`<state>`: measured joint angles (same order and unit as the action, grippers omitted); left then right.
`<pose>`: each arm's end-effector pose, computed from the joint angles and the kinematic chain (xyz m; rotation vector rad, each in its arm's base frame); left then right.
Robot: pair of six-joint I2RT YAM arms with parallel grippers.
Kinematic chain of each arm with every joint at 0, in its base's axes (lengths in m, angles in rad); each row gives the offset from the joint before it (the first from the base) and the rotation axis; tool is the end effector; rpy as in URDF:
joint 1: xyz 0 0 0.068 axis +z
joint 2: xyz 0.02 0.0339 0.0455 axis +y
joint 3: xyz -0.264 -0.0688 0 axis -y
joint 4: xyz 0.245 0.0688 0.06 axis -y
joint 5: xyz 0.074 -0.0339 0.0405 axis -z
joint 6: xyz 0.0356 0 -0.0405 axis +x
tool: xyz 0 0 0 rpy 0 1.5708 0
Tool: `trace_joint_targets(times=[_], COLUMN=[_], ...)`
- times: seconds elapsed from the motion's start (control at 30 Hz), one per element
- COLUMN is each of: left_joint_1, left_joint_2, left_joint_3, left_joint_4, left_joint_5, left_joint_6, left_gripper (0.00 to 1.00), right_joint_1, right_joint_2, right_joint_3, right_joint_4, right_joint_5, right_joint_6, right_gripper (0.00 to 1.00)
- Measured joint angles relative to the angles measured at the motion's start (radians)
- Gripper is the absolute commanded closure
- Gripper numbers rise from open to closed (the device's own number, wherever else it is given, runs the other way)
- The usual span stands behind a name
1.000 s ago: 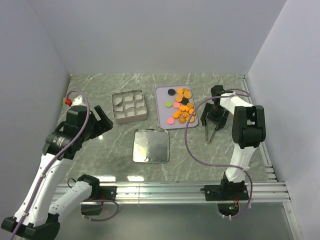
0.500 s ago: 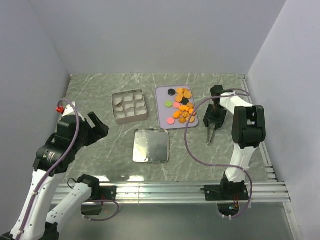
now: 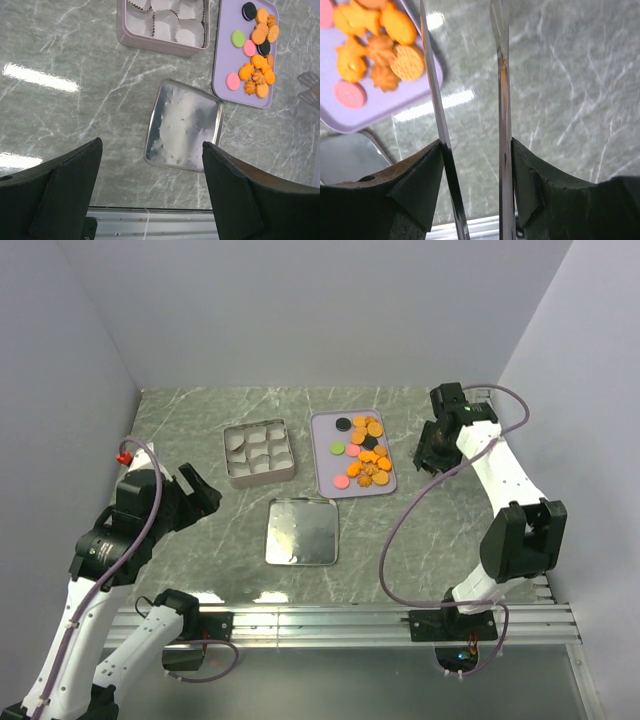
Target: Pack the cookies
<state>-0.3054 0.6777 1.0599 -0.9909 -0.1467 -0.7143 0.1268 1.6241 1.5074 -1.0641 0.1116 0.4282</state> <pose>0.1054 -0.0278 0.3636 -0.5296 2.1385 -0.4196 0.3239 0.0373 0.3070 0.4407 2.7010 0.0011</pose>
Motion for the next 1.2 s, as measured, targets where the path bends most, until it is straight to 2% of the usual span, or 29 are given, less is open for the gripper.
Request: trace_joint_targets(times=[0.17, 0.33, 0.37, 0.47, 0.6, 0.73, 0.8, 0.93, 1.07, 1.2], left_joint_1=[0.000, 0.000, 0.000, 0.000, 0.000, 0.000, 0.000, 0.000, 0.000, 0.000], left_joint_2=[0.000, -0.001, -0.002, -0.007, -0.017, -0.023, -0.023, -0.018, 0.033, 0.165], left_joint_3=[-0.013, -0.027, -0.029, -0.034, -0.037, -0.041, -0.043, -0.054, -0.059, -0.057], left_joint_4=[0.012, 0.024, 0.025, 0.029, 0.029, 0.030, 0.037, 0.084, 0.182, 0.323], left_joint_5=[0.021, 0.038, 0.040, 0.045, 0.048, 0.058, 0.077, 0.154, 0.271, 0.415], left_joint_6=[0.000, 0.000, -0.001, -0.003, -0.005, -0.005, -0.005, -0.009, -0.051, -0.156], left_gripper=[0.13, 0.13, 0.13, 0.14, 0.14, 0.12, 0.04, 0.00, 0.01, 0.01], right_joint_1=[0.006, 0.032, 0.047, 0.105, 0.165, 0.176, 0.180, 0.194, 0.238, 0.309], right_joint_2=[-0.034, -0.050, -0.058, -0.073, -0.074, -0.072, -0.071, -0.072, -0.087, -0.120], right_joint_3=[-0.083, -0.092, -0.087, -0.049, -0.010, 0.019, 0.052, 0.153, 0.203, 0.203], right_joint_4=[-0.039, -0.069, -0.079, -0.105, -0.111, -0.128, -0.148, -0.163, -0.142, -0.115], right_joint_5=[-0.003, -0.013, -0.016, -0.026, -0.038, -0.057, -0.066, -0.127, -0.268, -0.409], right_joint_6=[0.008, 0.021, 0.024, 0.029, 0.031, 0.035, 0.036, 0.040, 0.043, 0.061], right_gripper=[0.41, 0.42, 0.44, 0.64, 0.74, 0.75, 0.75, 0.75, 0.74, 0.74])
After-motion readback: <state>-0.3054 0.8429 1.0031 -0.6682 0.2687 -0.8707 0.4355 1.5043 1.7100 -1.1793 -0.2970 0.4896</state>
